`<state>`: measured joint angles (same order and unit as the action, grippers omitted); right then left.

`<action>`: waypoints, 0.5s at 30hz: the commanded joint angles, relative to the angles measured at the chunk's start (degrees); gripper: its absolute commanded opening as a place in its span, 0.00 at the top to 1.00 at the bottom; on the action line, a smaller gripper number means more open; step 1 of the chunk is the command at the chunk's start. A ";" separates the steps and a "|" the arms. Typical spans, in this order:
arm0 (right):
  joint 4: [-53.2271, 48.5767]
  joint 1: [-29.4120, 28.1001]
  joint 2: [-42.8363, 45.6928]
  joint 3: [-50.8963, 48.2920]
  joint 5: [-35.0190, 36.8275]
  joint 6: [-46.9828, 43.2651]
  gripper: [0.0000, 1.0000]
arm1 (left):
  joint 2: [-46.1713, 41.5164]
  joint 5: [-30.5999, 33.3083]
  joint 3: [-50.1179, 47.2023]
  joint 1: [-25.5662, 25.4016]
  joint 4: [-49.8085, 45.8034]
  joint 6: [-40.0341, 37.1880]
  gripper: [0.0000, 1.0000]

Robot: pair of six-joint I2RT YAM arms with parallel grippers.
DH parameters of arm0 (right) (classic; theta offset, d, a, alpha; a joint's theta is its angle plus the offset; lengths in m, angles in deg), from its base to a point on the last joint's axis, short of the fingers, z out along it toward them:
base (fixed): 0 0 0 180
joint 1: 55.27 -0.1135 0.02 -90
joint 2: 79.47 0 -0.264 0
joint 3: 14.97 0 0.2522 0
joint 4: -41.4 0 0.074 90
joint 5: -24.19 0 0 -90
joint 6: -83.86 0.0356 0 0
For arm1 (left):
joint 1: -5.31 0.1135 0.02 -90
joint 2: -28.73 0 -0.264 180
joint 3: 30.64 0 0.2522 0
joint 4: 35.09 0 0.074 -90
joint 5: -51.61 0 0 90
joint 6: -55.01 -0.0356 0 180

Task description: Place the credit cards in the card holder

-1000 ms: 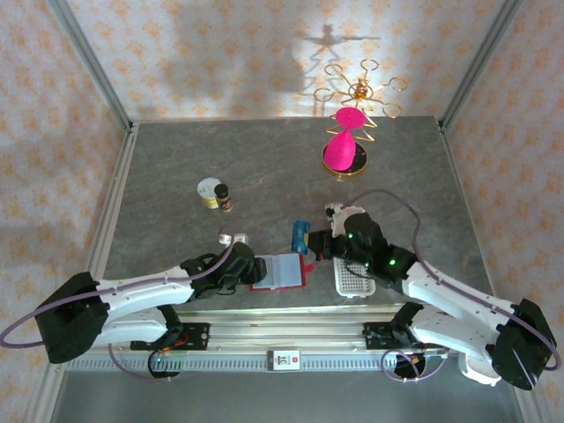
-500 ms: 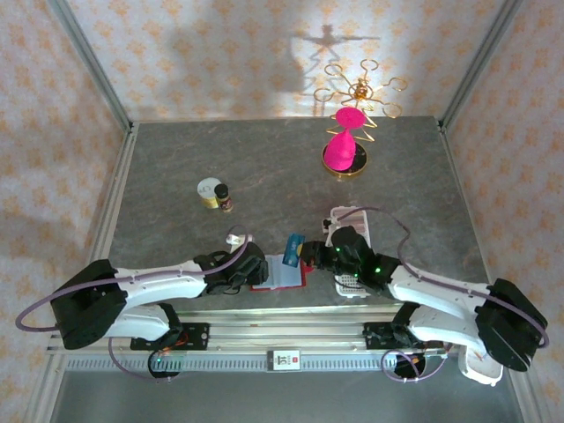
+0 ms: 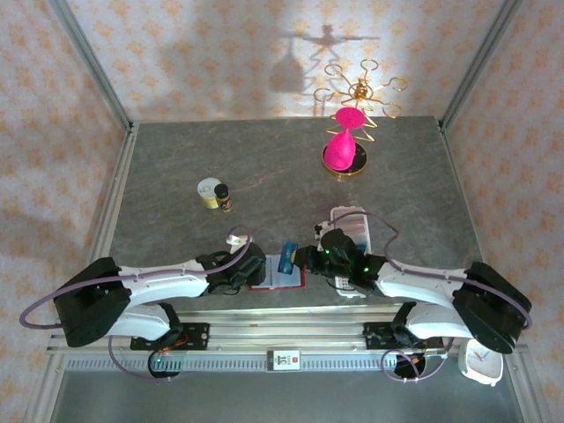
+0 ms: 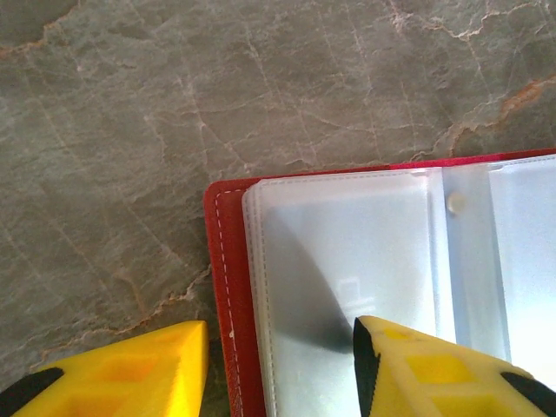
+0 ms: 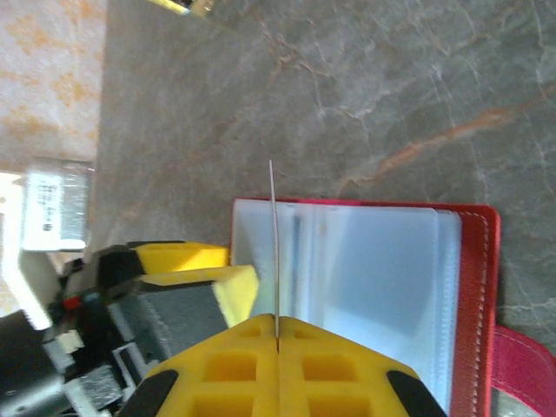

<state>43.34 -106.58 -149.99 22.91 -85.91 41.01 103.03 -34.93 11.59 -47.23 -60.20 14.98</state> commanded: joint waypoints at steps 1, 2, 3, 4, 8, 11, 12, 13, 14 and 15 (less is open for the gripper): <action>1.07 -0.65 -2.09 1.70 -0.72 0.73 1.00 | 0.08 1.42 -0.41 -0.60 -2.19 -0.26 0.53; 1.12 -0.80 -2.79 2.04 -0.96 0.81 1.00 | -0.12 1.35 -0.64 -0.57 -2.13 -0.07 0.53; 1.26 -1.00 -3.50 2.37 -1.08 0.83 1.00 | -0.29 1.19 -0.90 -0.54 -1.86 0.07 0.54; 1.58 -1.20 -4.07 2.63 -1.31 0.92 1.00 | -0.47 1.04 -1.19 -0.56 -1.38 0.20 0.55; 2.18 -1.89 -6.21 3.78 -1.31 1.15 1.00 | -0.35 0.67 -1.84 -0.55 -0.60 0.44 0.59; 3.51 -1.99 -7.45 3.83 -1.72 1.79 1.00 | -0.23 0.46 -2.08 -0.55 -0.41 0.47 0.63; 3.83 -2.02 -7.76 3.83 -1.83 1.85 1.00 | -0.24 0.62 -2.19 -0.57 -0.36 0.56 0.64; 3.87 -1.99 -8.09 3.92 -1.77 1.89 1.00 | -0.32 0.67 -2.32 -0.60 -0.34 0.56 0.64; 3.74 -2.04 -8.38 4.00 -1.70 1.93 1.00 | -0.42 0.64 -2.45 -0.58 -0.29 0.63 0.64; 3.69 -2.02 -8.70 4.01 -1.40 2.05 1.00 | -0.56 0.62 -2.61 -0.58 -0.15 0.65 0.64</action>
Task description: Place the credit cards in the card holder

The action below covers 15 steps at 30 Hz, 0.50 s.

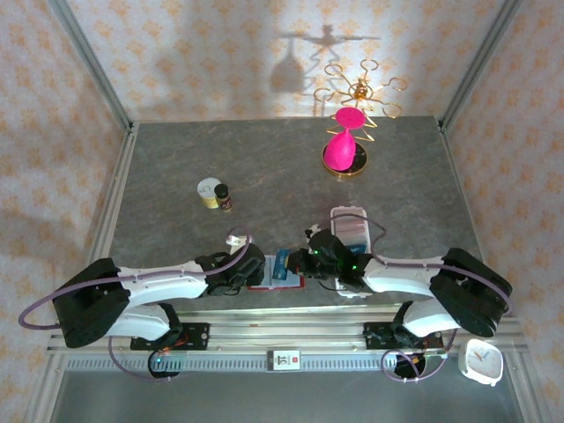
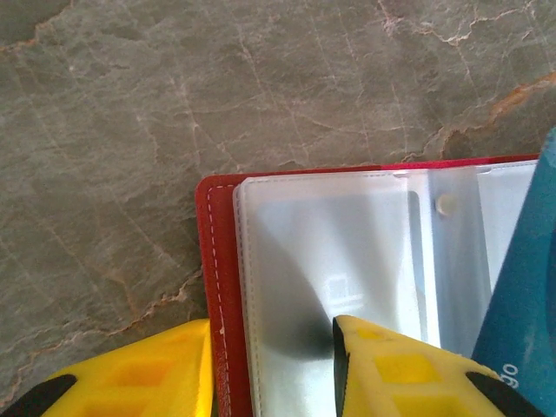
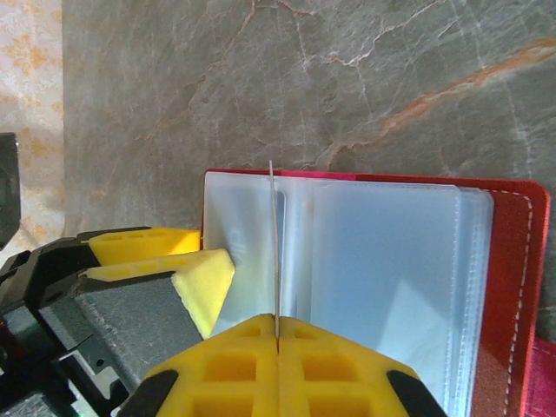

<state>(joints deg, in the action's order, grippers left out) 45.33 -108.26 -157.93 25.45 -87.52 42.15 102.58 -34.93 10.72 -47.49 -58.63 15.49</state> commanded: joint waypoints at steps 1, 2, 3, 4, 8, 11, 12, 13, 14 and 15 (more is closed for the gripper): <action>1.89 -0.35 -1.03 1.47 0.26 1.04 1.00 | -0.10 0.54 -1.91 -0.34 -1.60 0.15 0.64; 2.23 -0.35 -1.44 1.47 0.13 1.15 1.00 | -0.14 0.49 -2.06 -0.30 -1.32 0.13 0.64; 2.43 -0.30 -1.91 1.60 -0.12 1.27 1.00 | -0.10 0.40 -2.17 -0.29 -1.28 0.22 0.65; 2.58 -0.33 -2.22 1.71 -0.26 1.52 1.00 | -0.19 0.40 -2.19 -0.33 -1.17 0.23 0.66; 3.67 -0.45 -3.11 1.83 -0.79 2.11 1.00 | -0.20 0.31 -2.41 -0.29 -0.97 0.29 0.67; 3.57 -0.43 -2.64 1.54 -0.12 2.47 1.00 | -0.50 0.29 -2.83 -0.29 -0.91 0.49 0.67; 3.81 -0.43 -2.42 1.34 0.02 2.74 1.00 | -0.54 0.18 -2.94 -0.29 -0.89 0.50 0.68; 3.99 -0.44 -2.30 1.15 0.20 2.93 1.00 | -0.73 0.02 -3.05 -0.32 -0.84 0.50 0.68; 4.40 -0.44 -2.22 0.88 0.36 3.12 1.00 | -0.85 0.11 -3.23 -0.30 -0.69 0.59 0.69; 4.48 -0.51 -2.35 0.83 0.45 3.28 1.00 | -0.96 0.07 -3.41 -0.29 -0.55 0.58 0.69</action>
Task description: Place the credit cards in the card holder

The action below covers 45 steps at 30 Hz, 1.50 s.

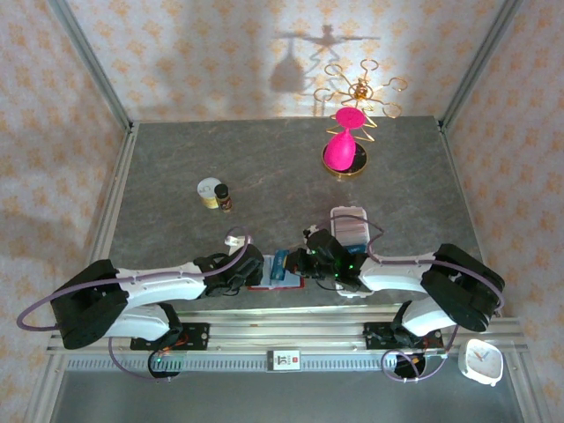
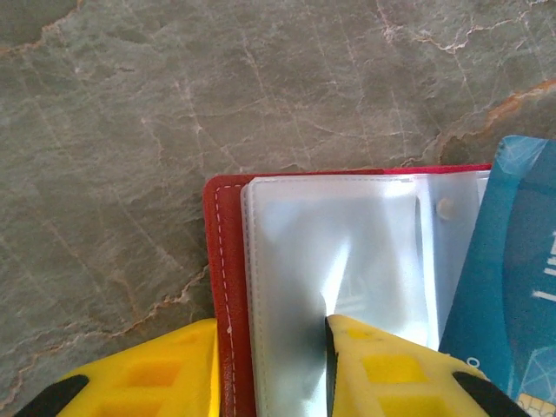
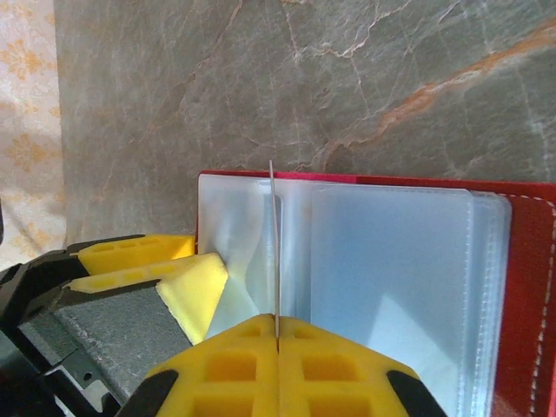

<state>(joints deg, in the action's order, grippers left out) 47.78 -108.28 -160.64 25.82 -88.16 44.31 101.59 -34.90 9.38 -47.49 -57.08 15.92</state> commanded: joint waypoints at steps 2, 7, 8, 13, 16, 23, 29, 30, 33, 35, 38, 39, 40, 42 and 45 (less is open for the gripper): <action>2.15 -0.48 -0.17 0.38 0.87 1.30 1.00 | -0.13 0.03 -2.26 -0.31 -2.03 0.24 0.69; 3.98 -0.51 -1.16 -0.29 -0.15 2.45 1.00 | -0.12 -0.08 -2.35 -0.29 -1.79 0.23 0.69; 3.85 -0.60 -1.25 -0.29 -0.17 2.52 1.00 | -0.09 -0.13 -2.35 -0.31 -1.79 0.22 0.69; 2.93 -0.64 -1.63 -0.40 -0.46 2.54 1.00 | -0.29 -0.23 -2.62 -0.30 -1.48 0.41 0.69; 2.77 -0.68 -1.88 -0.83 -0.61 2.65 1.00 | -0.51 -0.30 -2.70 -0.29 -1.35 0.49 0.69; 0.41 -0.64 -0.91 -0.74 1.17 1.26 1.00 | -1.08 -0.44 -3.01 -0.29 -1.35 0.49 0.69; -0.23 -0.67 -1.39 -0.19 2.95 1.13 1.00 | -1.24 -0.51 -3.05 -0.34 -1.32 0.59 0.69; -0.05 -0.68 -0.97 -0.37 3.58 1.13 1.00 | -1.27 -0.58 -3.13 -0.32 -1.27 0.57 0.69; 0.06 -0.63 0.05 -0.35 5.34 1.05 1.00 | -1.49 -0.50 -3.49 -0.36 -1.14 0.67 0.69; 1.14 -0.65 0.10 -0.23 5.56 1.22 1.00 | -1.49 -0.54 -3.45 -0.29 -1.02 0.63 0.69; 2.36 -0.55 0.14 0.04 6.24 1.33 1.00 | -1.34 -0.59 -3.41 -0.36 -0.82 0.51 0.69; 2.69 -0.60 0.37 0.04 6.45 1.42 1.00 | -1.40 -0.70 -3.41 -0.29 -0.74 0.49 0.69; 3.24 -0.49 0.47 -0.04 6.76 1.45 1.00 | -1.26 -0.68 -3.41 -0.33 -0.75 0.48 0.70; 4.29 -0.38 0.61 -0.36 6.80 1.64 1.00 | -1.32 -0.85 -3.40 -0.33 -0.67 0.43 0.70; 5.96 -0.42 -0.34 -0.39 5.98 2.05 1.00 | -1.45 -0.85 -3.49 -0.29 -0.40 0.47 0.70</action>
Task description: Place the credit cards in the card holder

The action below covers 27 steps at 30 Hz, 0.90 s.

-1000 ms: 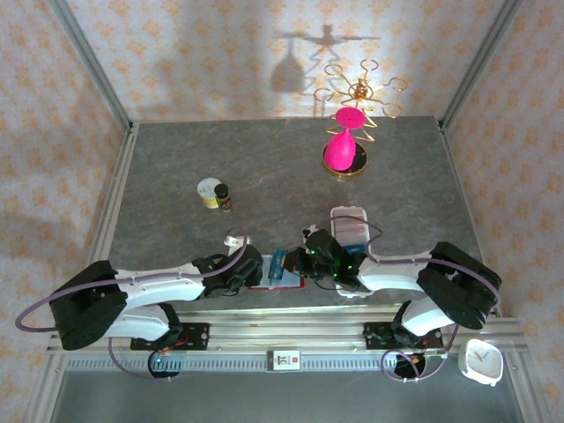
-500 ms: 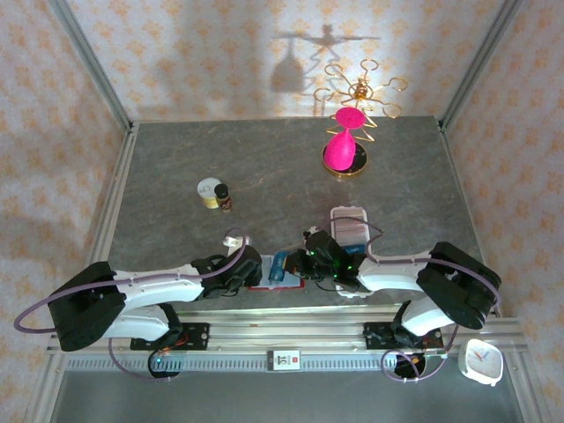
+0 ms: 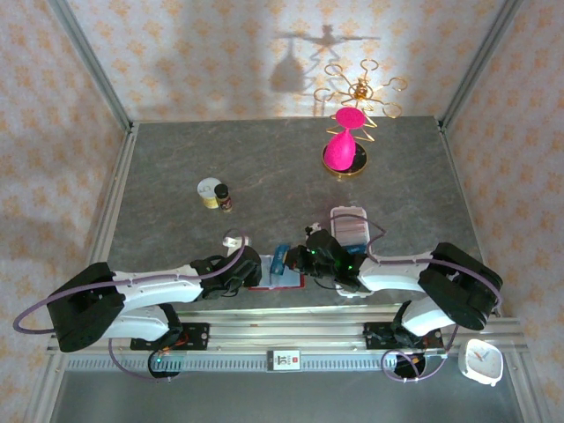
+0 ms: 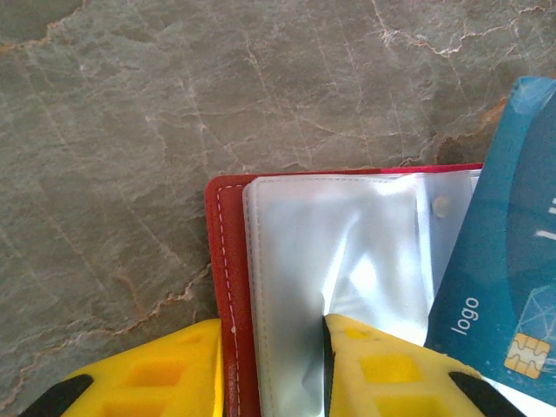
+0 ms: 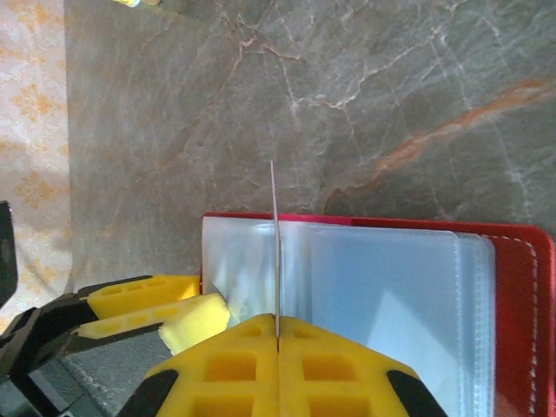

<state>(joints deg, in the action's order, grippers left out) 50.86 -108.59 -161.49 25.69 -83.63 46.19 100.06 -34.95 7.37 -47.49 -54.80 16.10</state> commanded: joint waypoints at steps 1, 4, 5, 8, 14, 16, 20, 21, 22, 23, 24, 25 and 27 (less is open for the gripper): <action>3.58 -0.12 -0.02 -0.26 0.86 0.31 1.00 | 0.12 -0.82 -1.49 -0.34 -2.74 0.25 0.69; 4.69 -0.11 -1.68 -0.09 -0.73 0.74 1.00 | -0.09 -0.81 -1.49 -0.36 -2.83 0.28 0.70; 4.81 -0.11 -2.07 -0.07 -1.07 0.75 1.00 | -0.14 -0.81 -1.62 -0.36 -2.66 0.29 0.70; 3.98 -0.12 -2.97 0.09 -2.18 0.72 1.00 | -0.34 -0.73 -1.60 -0.29 -2.70 0.31 0.70; 2.60 -0.17 -2.98 -1.32 -3.48 0.40 1.00 | -0.40 -0.74 -1.89 -0.30 -2.57 0.32 0.69; 2.84 -0.20 -3.13 -1.74 -4.76 0.23 1.00 | -0.66 -0.70 -2.01 -0.31 -2.46 0.40 0.69; 2.04 -0.27 -2.95 -2.09 -6.41 -0.52 1.00 | -1.06 -0.78 -2.45 -0.31 -1.70 0.76 0.67; 1.53 -0.29 -2.89 -2.11 -6.80 -0.77 1.00 | -1.11 -1.09 -2.54 -0.29 -1.44 0.72 0.67; 1.25 -0.29 -2.86 -2.11 -6.95 -0.98 1.00 | -1.15 -1.38 -2.63 -0.31 -1.15 0.76 0.67; 1.06 -0.29 -2.81 -2.20 -7.21 -1.16 1.00 | -1.19 -1.57 -2.76 -0.30 -0.84 0.72 0.65; 1.09 -0.29 -2.95 -2.18 -7.76 -1.31 1.00 | -1.19 -1.81 -2.97 -0.34 -0.38 0.84 0.64; 1.08 -0.25 -3.31 -2.03 -8.20 -1.52 1.00 | -1.24 -1.86 -3.13 -0.33 -0.15 0.84 0.63; 1.25 -0.34 -4.10 -1.72 -9.18 -1.58 1.00 | -1.13 -1.94 -3.15 -0.29 -0.03 1.09 0.61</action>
<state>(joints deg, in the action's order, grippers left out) 53.40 -108.59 -164.27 24.51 -91.04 46.08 98.93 -35.60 5.80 -47.49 -53.27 16.54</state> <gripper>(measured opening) 0.050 0.381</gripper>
